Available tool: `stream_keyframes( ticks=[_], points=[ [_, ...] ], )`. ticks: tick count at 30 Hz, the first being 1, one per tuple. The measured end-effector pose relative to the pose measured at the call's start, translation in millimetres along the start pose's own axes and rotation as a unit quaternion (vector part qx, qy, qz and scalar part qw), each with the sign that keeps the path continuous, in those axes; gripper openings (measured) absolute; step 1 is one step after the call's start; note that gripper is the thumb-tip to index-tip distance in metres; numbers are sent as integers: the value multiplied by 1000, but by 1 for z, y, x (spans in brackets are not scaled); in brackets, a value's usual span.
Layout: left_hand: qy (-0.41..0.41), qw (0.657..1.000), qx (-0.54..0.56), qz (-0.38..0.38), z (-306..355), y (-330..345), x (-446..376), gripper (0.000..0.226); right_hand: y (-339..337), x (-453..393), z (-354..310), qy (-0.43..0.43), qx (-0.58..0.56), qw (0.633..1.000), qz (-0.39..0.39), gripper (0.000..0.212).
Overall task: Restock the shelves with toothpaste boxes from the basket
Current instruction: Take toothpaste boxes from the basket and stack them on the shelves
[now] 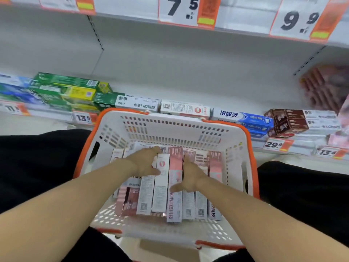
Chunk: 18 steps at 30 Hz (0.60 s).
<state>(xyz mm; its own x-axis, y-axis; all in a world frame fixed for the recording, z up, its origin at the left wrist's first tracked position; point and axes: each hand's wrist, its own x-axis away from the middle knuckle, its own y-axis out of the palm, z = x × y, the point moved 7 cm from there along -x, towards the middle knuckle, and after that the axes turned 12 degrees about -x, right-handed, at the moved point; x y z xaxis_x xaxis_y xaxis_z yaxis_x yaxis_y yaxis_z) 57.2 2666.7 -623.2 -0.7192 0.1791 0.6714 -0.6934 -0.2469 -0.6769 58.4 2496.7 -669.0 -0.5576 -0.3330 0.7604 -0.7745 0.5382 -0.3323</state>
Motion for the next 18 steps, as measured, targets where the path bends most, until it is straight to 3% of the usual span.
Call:
stream_keyframes(
  ticks=[4,7,10,12,18],
  points=[
    [2,1000,-12,15,6,-4,2,36,-4,2,0,-1,-20,1000,0,117],
    [-3,1000,-12,5,6,-2,1,34,-9,7,8,-2,-128,991,-26,104],
    [-1,1000,-13,-4,5,2,1,49,-27,16,23,43,-257,964,-53,82],
    [6,1000,-13,-17,8,4,2,63,-47,19,26,46,-224,973,-19,71],
    [26,996,-67,-54,21,11,-1,60,-38,18,8,68,-230,971,22,74]
  ],
)
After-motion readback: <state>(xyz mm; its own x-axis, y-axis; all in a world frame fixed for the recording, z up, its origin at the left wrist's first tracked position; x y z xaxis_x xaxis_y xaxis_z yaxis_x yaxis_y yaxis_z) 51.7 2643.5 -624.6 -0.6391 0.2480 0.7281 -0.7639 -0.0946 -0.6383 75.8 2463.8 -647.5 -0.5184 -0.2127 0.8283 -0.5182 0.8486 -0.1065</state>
